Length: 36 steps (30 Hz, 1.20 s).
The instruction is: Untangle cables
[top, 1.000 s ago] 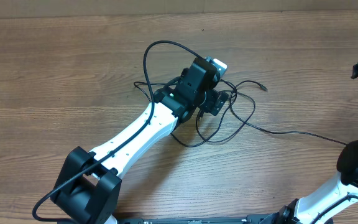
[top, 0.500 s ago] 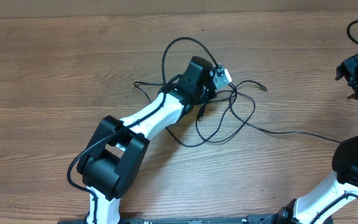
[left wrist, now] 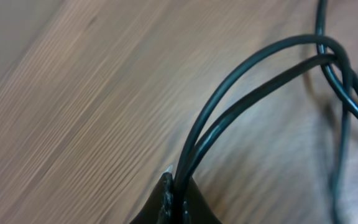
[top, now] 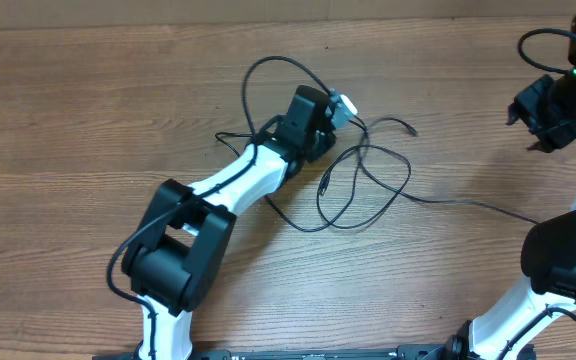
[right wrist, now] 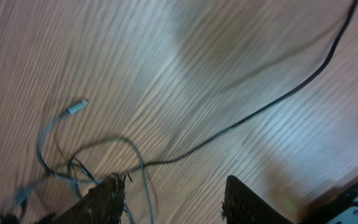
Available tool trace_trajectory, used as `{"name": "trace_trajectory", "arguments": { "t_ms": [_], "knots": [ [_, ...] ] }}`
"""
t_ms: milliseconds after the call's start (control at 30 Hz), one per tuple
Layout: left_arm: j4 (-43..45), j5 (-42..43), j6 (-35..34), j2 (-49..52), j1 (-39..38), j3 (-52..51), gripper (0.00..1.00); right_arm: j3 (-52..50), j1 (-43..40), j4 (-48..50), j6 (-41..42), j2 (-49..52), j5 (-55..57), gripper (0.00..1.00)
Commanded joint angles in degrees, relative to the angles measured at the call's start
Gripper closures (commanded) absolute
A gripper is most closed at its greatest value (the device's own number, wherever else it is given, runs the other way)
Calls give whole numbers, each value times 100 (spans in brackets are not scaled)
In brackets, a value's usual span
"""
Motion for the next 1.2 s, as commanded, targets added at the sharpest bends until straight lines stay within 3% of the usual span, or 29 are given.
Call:
{"name": "trace_trajectory", "arguments": {
  "t_ms": [0,67,200,300,467,667,1067,1167],
  "knots": [
    [-254,-1088,-940,-890,317,33,96,-26,203,9,-297,2,-702,51],
    [-551,-868,-997,-1296,452,33,96,-118,417,15,-291,2,-866,50],
    [-994,-551,-1071,-1808,651,33,96,-680,1021,313,-205,4,-898,34],
    [-1244,-529,-1222,-1934,726,33,96,-1410,1416,863,479,4,-896,30],
    [-1556,-238,-1342,-1939,715,31,96,-2736,1886,2262,1950,4,-914,25],
    [-1725,181,-1340,-1941,715,31,96,-3757,2135,4360,2568,4,-1005,21],
    [-2114,334,-1340,-1941,715,31,96,-3810,2157,5333,3206,4,-1167,15],
    [-2122,337,-1340,-1941,715,31,96,-3810,2157,5418,3534,52,-914,20]
  ]
}}
